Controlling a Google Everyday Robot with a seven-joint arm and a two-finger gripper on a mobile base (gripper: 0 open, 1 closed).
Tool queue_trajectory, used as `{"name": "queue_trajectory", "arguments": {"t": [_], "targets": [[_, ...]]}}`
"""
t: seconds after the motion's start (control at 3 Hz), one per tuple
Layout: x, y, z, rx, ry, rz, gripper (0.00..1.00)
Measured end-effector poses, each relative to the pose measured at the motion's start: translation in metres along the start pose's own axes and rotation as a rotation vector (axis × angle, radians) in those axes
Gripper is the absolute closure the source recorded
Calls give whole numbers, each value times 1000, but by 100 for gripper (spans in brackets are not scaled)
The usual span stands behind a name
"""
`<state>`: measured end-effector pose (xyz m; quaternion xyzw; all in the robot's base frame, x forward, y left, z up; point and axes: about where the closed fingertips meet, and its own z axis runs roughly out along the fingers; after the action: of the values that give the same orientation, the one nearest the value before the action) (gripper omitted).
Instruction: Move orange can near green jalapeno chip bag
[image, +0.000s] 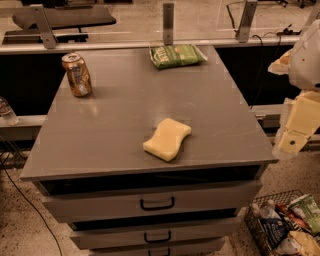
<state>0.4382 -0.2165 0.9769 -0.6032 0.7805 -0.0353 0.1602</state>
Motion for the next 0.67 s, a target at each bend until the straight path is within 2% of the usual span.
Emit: {"name": "queue_trajectory", "arguments": {"t": [0.33, 0.67], "targets": [[0, 0, 0, 0, 0, 0, 0], [-54, -12, 23, -21, -107, -64, 0]]}}
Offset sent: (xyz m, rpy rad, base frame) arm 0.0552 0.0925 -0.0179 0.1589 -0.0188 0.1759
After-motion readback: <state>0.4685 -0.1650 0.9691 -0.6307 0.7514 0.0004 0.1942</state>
